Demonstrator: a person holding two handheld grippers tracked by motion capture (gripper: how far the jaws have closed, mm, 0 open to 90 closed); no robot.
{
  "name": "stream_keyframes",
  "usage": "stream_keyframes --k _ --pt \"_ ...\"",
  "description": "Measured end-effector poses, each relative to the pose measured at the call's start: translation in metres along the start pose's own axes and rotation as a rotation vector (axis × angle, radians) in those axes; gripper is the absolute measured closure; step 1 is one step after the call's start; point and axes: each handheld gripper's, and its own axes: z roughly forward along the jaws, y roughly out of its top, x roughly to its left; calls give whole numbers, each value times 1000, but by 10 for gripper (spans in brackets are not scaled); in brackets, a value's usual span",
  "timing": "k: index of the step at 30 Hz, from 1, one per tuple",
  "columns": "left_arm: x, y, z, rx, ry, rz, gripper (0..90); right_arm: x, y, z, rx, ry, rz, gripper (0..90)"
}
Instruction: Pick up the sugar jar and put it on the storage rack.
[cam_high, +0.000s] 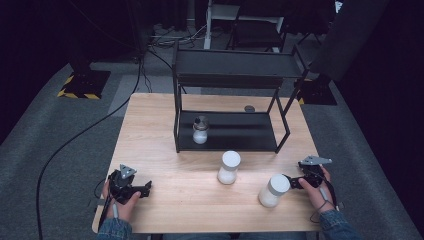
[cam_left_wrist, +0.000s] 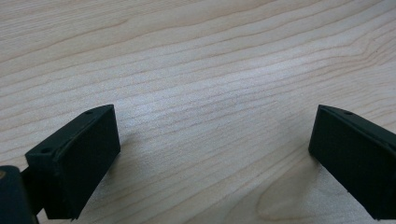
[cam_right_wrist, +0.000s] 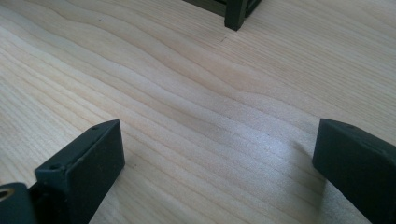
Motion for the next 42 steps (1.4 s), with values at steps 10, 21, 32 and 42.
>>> stream_keyframes --k 10,21,32,42 --pt "0 0 0 0 0 0 19 -1 3 -6 -9 9 1 37" --pt "0 0 0 0 0 0 19 0 18 -28 -48 -1 -5 39" --pt "0 0 0 0 -1 1 19 4 34 -42 -63 -6 -22 40" --pt "3 -1 -1 0 -12 14 19 6 48 -53 -90 8 -29 40"
